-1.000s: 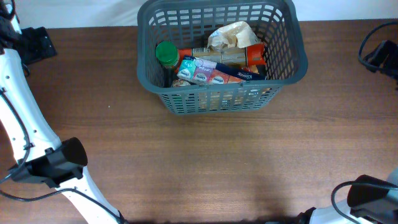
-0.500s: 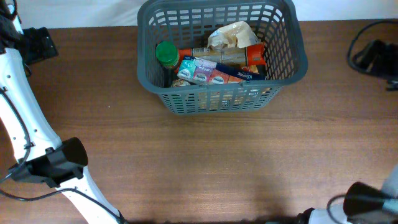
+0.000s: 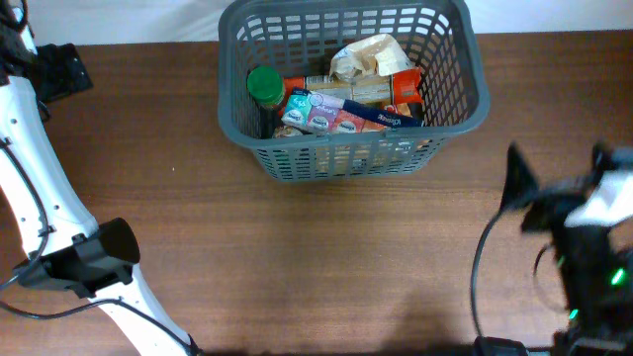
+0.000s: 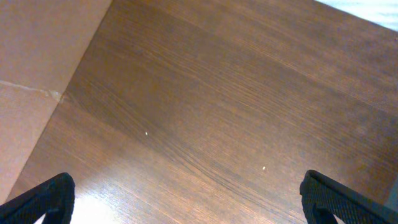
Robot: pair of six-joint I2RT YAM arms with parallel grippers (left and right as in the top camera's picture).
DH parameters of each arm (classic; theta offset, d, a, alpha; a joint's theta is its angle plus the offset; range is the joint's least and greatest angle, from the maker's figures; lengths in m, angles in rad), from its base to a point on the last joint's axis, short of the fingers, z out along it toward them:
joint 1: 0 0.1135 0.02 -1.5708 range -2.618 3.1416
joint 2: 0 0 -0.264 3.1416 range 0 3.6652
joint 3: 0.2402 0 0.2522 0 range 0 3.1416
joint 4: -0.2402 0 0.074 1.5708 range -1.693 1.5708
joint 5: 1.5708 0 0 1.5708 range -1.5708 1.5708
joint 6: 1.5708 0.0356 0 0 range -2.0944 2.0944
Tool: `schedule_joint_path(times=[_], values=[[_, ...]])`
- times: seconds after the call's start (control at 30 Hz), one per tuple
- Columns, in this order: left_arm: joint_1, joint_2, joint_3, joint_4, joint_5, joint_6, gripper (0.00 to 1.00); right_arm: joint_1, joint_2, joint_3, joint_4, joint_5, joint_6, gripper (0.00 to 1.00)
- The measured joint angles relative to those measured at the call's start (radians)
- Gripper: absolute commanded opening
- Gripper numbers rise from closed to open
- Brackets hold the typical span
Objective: Pack container
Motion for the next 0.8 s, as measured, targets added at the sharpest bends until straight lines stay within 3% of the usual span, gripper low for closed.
schedule_joint_path(times=[0.17,0.3,0.8], values=[[0.0,-0.001,-0.002,-0.001,0.0,-0.003,0.99,0.0,-0.347,-0.444,0.12,0.007,-0.001,0.99],[0.0,-0.001,-0.001,-0.001,0.001,-0.003,0.99,0.001,-0.499,-0.695,0.12,0.008,-0.002,0.99],[-0.001,-0.001,-0.001,-0.002,0.001,-0.003,0.99,0.018,-0.554,-0.85,0.168,0.006,-0.002,0.99]])
